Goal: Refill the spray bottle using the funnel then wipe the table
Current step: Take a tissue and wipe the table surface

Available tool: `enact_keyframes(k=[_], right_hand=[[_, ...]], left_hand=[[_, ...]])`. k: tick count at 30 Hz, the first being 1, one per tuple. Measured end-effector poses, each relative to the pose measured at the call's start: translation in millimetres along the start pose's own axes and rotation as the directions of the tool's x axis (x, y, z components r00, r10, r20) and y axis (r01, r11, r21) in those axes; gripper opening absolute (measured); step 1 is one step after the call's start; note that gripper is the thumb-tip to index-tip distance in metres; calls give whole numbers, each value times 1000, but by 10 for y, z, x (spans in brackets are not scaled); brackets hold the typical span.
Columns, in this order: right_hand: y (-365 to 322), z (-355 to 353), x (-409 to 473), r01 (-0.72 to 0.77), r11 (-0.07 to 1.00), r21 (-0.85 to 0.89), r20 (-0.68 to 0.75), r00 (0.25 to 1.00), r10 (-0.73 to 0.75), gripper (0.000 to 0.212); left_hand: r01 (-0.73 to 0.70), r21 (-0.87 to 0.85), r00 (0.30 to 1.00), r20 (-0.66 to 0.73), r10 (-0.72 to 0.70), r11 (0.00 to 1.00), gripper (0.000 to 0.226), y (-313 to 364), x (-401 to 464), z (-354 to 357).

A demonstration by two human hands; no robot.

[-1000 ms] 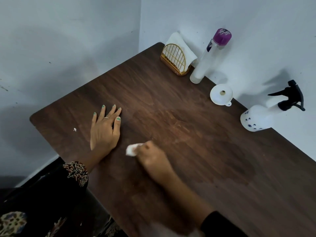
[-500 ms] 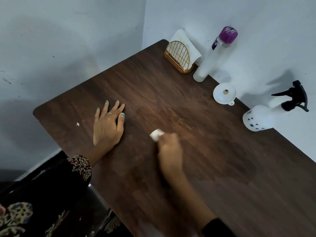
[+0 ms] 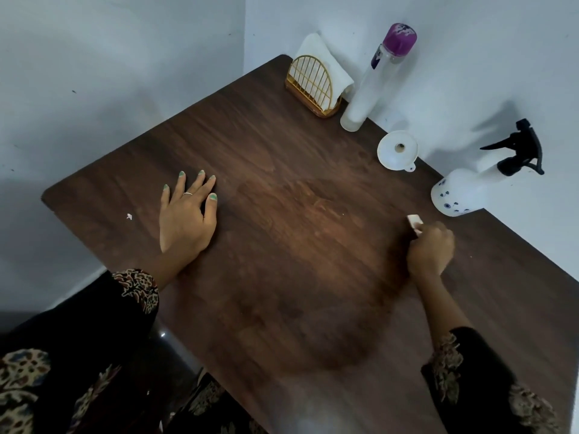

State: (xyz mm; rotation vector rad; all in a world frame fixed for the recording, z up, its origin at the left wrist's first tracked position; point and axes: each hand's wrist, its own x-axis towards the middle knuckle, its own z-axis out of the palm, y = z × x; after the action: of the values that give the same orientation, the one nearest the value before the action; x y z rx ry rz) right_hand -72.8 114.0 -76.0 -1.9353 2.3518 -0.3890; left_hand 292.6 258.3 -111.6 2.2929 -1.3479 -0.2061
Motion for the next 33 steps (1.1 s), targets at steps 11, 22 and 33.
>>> enact_keyframes(k=[11,22,33], right_hand=[[-1071,241,-2195,522,757,393,174,767,-618,24],[424,-253,-805,112,990,86,121,985,-122,18],[-237,226,-1937,290,953,91,71,952,-297,14]], left_hand=[[-17,32,1000,18,16,999,45,-14,12,12],[-20,11,1000,8,20,1000,46,-12,3,-1],[-28,32,1000,10,27,999,47,-13,-6,-4]])
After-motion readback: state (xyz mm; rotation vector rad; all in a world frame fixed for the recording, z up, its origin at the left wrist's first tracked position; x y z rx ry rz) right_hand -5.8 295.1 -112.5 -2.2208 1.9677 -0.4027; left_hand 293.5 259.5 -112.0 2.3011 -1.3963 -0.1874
